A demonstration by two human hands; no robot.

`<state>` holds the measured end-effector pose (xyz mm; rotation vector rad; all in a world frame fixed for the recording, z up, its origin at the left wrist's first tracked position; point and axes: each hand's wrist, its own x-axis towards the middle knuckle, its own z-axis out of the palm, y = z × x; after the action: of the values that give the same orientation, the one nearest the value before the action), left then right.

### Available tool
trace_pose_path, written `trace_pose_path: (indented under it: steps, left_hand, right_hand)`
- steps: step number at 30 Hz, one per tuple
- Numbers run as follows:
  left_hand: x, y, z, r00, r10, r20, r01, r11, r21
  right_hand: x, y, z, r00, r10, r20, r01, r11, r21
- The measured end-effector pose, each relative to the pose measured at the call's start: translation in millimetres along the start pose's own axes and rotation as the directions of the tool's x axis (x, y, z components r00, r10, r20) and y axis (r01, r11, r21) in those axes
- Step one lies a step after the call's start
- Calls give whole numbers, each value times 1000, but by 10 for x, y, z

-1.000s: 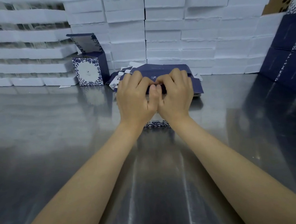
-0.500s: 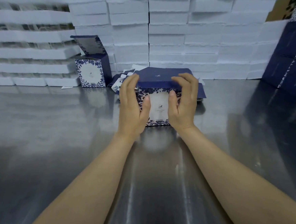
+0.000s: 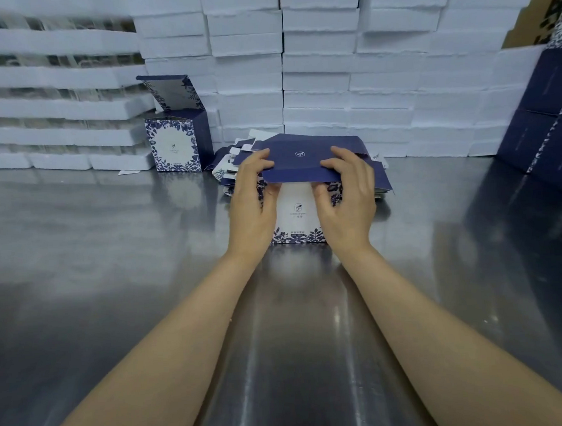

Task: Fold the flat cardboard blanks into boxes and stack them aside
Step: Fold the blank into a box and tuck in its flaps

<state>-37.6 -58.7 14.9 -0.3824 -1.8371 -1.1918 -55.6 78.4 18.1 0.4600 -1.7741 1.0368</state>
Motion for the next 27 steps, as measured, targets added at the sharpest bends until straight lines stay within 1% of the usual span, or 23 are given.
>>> trace_pose_path:
  steps: [2, 5, 7, 8, 9, 10, 11, 13, 15, 17, 19, 20, 22, 24, 25, 27]
  left_hand:
    - [13, 20, 7, 1000, -8, -6, 8, 1000, -11]
    - [26, 6, 1, 1000, 16, 1, -16, 1000, 18]
    - [-8, 32, 20, 999, 12, -37, -13, 1000, -15]
    - [-30, 43, 36, 996, 22, -87, -23, 1000, -10]
    - [-46, 45, 48, 987, 50, -152, -45, 998, 35]
    - [-56, 38, 49, 976, 100, -196, -78, 990, 116]
    - [-60, 24, 40, 968, 158, -196, -118, 972, 205]
    - [-57, -6, 21, 965, 228, -129, -174, 925, 338]
    - [-53, -17, 20, 974, 212, -77, -169, 912, 373]
    - [-58, 0, 47, 985, 162, -67, -131, 933, 334]
    - [-48, 5, 63, 988, 102, -113, -74, 971, 226]
    - [-37, -1, 56, 985, 77, -154, -51, 985, 164]
    - [-24, -10, 27, 976, 39, -213, -22, 997, 79]
    - [-23, -25, -2, 980, 24, -198, -13, 998, 58]
    - [-27, -30, -11, 984, 21, -176, -10, 998, 63]
    - [-38, -31, -10, 991, 17, -132, -5, 996, 93]
  right_hand:
    - [22, 10, 11, 1000, 6, 0, -6, 1000, -11]
    - [38, 22, 13, 1000, 25, -5, -25, 1000, -14]
    - [23, 39, 14, 1000, 14, 5, -14, 1000, 6]
    - [12, 40, 14, 1000, 21, 9, -21, 999, 30]
    - [5, 39, 12, 999, 42, 4, -42, 997, 67]
    - [2, 40, 12, 997, 76, -16, -74, 990, 118]
    - [5, 39, 13, 992, 119, -49, -109, 978, 177]
    - [8, 32, 12, 977, 186, -107, -153, 953, 260]
    - [-3, 13, 15, 974, 194, -115, -163, 958, 235]
    - [-19, -14, 21, 983, 160, -95, -137, 967, 214]
    - [-31, -18, 40, 992, 88, -85, -72, 981, 181]
    - [-29, -9, 57, 997, 50, -61, -40, 987, 154]
    - [-11, 2, 83, 999, 15, 45, -20, 993, 115]
    - [-3, -20, 94, 988, 37, 148, -58, 989, 140]
    - [2, -27, 100, 985, 36, 169, -64, 984, 166]
    - [15, -43, 110, 988, -20, 151, -9, 982, 188]
